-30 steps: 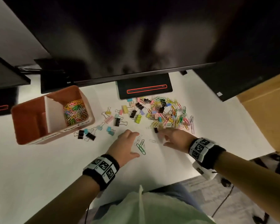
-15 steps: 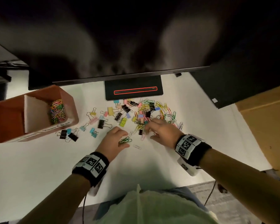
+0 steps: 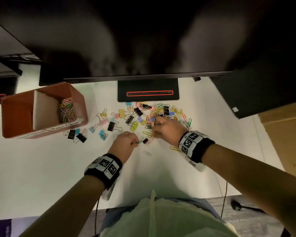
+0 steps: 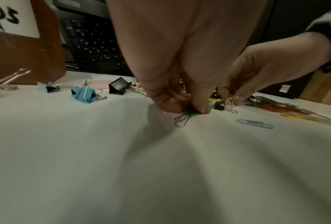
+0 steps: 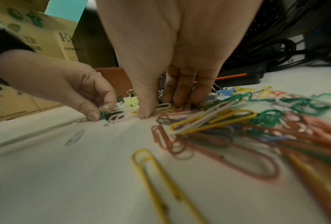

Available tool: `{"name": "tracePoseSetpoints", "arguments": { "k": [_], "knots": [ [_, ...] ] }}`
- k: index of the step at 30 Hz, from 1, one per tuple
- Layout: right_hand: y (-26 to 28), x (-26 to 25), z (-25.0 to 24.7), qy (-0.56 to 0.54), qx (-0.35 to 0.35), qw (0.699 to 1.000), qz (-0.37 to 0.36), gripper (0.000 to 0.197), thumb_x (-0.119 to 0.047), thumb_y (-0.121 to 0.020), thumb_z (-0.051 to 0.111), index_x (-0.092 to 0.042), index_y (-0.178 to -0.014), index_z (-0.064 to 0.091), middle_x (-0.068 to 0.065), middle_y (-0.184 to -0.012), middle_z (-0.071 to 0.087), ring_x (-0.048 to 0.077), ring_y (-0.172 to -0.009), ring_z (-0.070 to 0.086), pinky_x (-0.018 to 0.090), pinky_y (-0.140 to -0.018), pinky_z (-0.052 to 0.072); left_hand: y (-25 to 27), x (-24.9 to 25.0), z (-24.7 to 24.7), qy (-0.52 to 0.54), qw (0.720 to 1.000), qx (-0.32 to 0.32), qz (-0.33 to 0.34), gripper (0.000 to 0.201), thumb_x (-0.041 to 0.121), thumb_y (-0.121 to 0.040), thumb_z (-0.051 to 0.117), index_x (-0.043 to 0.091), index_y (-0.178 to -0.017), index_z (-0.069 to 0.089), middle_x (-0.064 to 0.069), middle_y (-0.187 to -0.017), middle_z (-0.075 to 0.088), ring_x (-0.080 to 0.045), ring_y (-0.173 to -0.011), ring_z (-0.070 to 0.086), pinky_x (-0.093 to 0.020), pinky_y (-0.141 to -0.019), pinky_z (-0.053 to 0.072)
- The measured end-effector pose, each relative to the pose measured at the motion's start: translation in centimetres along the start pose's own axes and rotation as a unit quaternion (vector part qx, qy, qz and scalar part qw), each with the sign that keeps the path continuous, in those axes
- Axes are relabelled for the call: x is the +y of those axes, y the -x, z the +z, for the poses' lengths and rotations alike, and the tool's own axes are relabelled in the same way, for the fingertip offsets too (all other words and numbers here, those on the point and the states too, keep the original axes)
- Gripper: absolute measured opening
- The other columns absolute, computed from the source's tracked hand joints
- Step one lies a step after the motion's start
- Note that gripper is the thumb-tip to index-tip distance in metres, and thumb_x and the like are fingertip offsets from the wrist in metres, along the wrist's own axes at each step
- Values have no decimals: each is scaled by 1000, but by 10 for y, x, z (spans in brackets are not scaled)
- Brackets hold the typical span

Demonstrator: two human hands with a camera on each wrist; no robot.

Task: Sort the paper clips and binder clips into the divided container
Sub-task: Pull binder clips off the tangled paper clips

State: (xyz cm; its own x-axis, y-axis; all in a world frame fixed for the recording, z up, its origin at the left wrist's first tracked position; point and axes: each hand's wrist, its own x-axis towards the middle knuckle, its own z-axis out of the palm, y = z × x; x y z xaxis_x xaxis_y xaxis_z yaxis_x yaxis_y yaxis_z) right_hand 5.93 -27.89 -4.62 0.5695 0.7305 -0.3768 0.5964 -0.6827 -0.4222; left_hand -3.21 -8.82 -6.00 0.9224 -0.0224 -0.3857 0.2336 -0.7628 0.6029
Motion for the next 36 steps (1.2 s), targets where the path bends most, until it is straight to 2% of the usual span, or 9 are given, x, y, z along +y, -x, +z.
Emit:
{"name": "tracePoseSetpoints", "arguments": {
  "k": [3, 9, 14, 20, 22, 25, 29, 33, 36],
  "knots": [
    [0, -4, 3, 4, 6, 1000, 16, 17, -20, -88, 56, -12, -99, 66, 7, -119, 56, 30, -107, 54, 36, -81, 47, -1, -1, 1, -24, 999, -2, 27, 8, 4, -81, 62, 4, -88, 66, -11, -91, 56, -18, -82, 48, -24, -75, 38],
    [6, -9, 2, -16, 21, 999, 41, 15, -20, -89, 55, -16, -98, 66, 2, -101, 67, 23, -98, 56, 27, -77, 40, 2, -9, -5, -26, 998, -16, 53, 5, 4, -81, 61, 6, -85, 63, -7, -83, 54, -20, -79, 49, -31, -70, 43],
    [8, -13, 3, -67, -4, 994, 81, 15, -19, -88, 55, -17, -100, 64, 6, -98, 68, 24, -91, 60, 32, -79, 52, 7, -10, -20, 40, 998, 19, 52, 8, 5, -81, 64, 9, -89, 63, -4, -83, 59, -17, -76, 56, -23, -71, 46],
    [10, -19, 2, -65, -25, 992, 102, 17, -17, -89, 53, -13, -98, 67, 6, -102, 67, 22, -93, 59, 32, -82, 51, 16, -20, -38, 102, 994, 38, -3, 14, 10, -79, 69, 13, -91, 62, 1, -80, 62, -7, -75, 57, -10, -68, 42],
    [12, -20, 3, -70, -27, 991, 108, 17, -15, -89, 52, -12, -98, 66, 7, -104, 64, 23, -94, 58, 31, -83, 50, 21, -23, -38, 103, 994, 20, -19, 17, 11, -76, 72, 13, -91, 63, 1, -78, 62, -7, -73, 57, -11, -68, 44],
    [12, -23, 0, -97, -1, 989, 107, 16, -12, -89, 55, -9, -100, 66, 9, -108, 60, 24, -95, 58, 30, -84, 47, 28, -25, -29, 79, 996, -15, -38, 21, 14, -75, 73, 13, -94, 63, -2, -78, 63, -14, -73, 59, -22, -71, 49],
    [0, -35, 2, -121, 35, 987, 102, 13, -11, -89, 55, -7, -99, 62, 10, -106, 61, 24, -93, 58, 29, -84, 48, 31, -27, -15, 27, 999, -7, -17, 14, 11, -76, 71, 10, -89, 64, -1, -80, 58, -17, -73, 56, -30, -73, 51],
    [-14, -46, 12, -110, 13, 988, 110, 31, -17, -88, 58, -6, -118, 56, 14, -116, 60, 29, -104, 57, 35, -90, 47, 27, -31, -11, -11, 999, 10, 29, 6, 5, -77, 67, 5, -83, 66, -4, -86, 51, -15, -77, 48, -26, -72, 43],
    [-17, -48, 16, -93, 6, 990, 107, 40, -20, -87, 62, -6, -123, 54, 14, -121, 54, 31, -109, 54, 40, -94, 46, 28, -33, -9, -55, 997, -1, 57, 3, 4, -80, 62, 7, -81, 61, -2, -84, 48, -17, -81, 43, -26, -69, 36]
  ]
}}
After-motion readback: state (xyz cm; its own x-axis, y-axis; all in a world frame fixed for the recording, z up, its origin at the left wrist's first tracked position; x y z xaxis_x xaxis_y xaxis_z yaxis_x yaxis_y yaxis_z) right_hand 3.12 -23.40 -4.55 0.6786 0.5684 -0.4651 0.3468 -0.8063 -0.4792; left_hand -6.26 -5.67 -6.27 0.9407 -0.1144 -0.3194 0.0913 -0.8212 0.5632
